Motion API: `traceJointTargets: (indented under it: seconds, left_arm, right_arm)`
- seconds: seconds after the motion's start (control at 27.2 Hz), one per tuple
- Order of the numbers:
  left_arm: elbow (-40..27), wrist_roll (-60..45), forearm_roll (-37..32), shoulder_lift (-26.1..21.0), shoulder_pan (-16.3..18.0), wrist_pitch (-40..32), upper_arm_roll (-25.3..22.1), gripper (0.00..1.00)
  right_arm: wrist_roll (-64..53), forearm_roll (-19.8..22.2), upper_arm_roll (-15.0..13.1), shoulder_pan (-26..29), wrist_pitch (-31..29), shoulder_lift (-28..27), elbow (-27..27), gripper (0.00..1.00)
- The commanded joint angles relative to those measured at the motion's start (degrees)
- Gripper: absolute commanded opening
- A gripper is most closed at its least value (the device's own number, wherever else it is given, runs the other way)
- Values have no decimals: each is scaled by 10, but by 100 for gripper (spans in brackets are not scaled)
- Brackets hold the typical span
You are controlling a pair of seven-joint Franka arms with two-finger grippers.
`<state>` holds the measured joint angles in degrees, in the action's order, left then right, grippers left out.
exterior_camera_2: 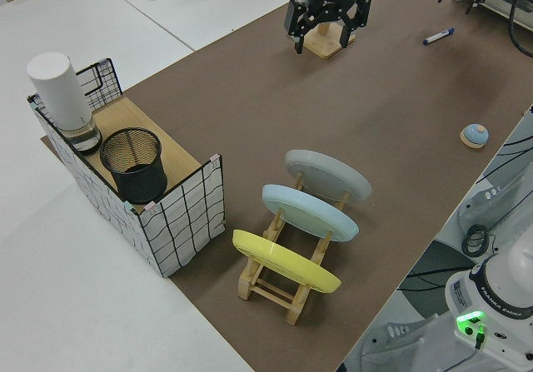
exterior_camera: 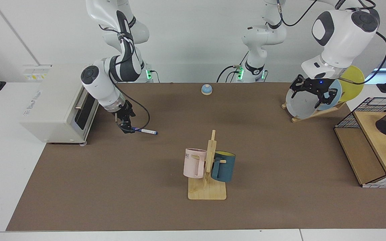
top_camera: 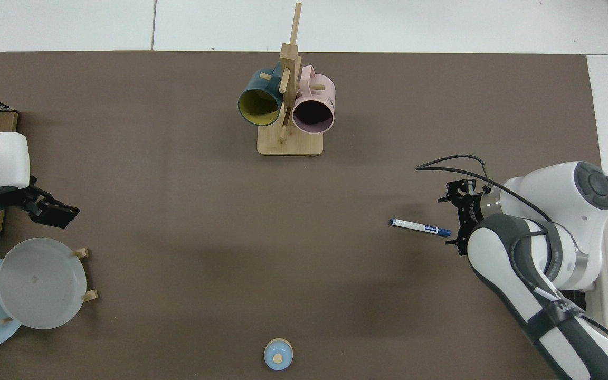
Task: Put markers into pen holder
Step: 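Reach the right gripper to the white marker and close on it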
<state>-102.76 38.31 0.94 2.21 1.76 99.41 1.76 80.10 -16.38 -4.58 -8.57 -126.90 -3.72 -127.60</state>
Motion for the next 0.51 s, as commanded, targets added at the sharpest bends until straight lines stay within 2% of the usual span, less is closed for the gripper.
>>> traceJointTargets:
  seconds: [0.0, 0.15, 0.48]
  left_arm:
    - [-35, 73, -5, 18, -4, 18, -7, 100]
    - [-39, 91, -5, 12, -3, 19, -7, 100]
    - [-53, 108, -4, 16, 0, 28, -8, 100]
  right_arm:
    - [13, -42, 1, 2, -16, -22, -1, 100]
    - [6, -43, 1, 2, -30, -43, -3, 100]
    - [-20, -43, 0, 7, -34, -48, -27, 100]
